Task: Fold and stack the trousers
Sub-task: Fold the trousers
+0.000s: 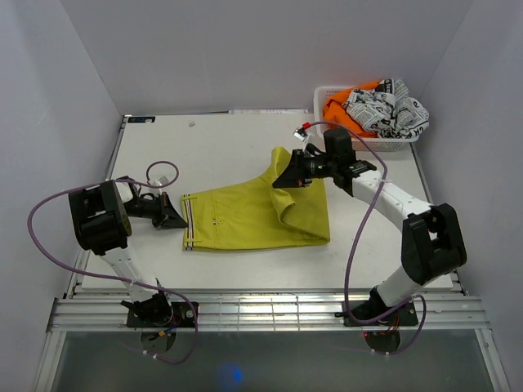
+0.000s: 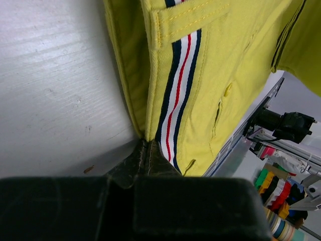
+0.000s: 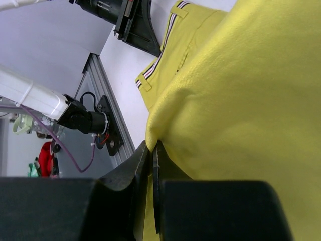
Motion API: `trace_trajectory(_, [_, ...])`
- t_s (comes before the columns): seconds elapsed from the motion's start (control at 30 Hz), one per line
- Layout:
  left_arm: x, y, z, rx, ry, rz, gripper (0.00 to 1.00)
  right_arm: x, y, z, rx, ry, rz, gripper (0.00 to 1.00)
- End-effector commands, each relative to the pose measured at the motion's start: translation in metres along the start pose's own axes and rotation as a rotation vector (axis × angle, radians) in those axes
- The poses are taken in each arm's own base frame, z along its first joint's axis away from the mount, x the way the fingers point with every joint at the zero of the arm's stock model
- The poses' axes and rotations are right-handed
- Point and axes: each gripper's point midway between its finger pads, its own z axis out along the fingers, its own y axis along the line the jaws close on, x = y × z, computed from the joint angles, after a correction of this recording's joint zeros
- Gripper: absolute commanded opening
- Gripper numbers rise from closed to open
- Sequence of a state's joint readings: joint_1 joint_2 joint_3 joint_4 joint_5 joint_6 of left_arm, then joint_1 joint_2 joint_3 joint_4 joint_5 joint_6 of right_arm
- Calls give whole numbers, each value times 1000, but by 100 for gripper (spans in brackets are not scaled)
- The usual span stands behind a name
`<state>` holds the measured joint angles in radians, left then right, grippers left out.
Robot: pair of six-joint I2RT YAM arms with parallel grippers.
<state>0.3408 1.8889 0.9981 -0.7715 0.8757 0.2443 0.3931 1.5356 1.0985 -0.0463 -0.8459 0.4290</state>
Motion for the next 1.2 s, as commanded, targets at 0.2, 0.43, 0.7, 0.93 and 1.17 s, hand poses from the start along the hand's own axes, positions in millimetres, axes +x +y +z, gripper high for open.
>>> trace_trajectory(0.2, [-7,0,0,-32,-34,66,0,-14,35,87,-76,-26,-12,8])
trace_trajectory(0.43, [-7,-3,3,-10,-36,38,0,11,46,135,-91,36,-11,8])
trace_trajectory(0.7, [-6,-8,6,20,-38,26,0,19,47,172,-91,47,20,8])
trace_trajectory(0.93, [-6,-9,8,20,-39,21,0,31,51,198,-98,78,74,8])
trace_trajectory(1.17, [-6,-7,8,14,-41,16,0,42,61,219,-127,102,99,8])
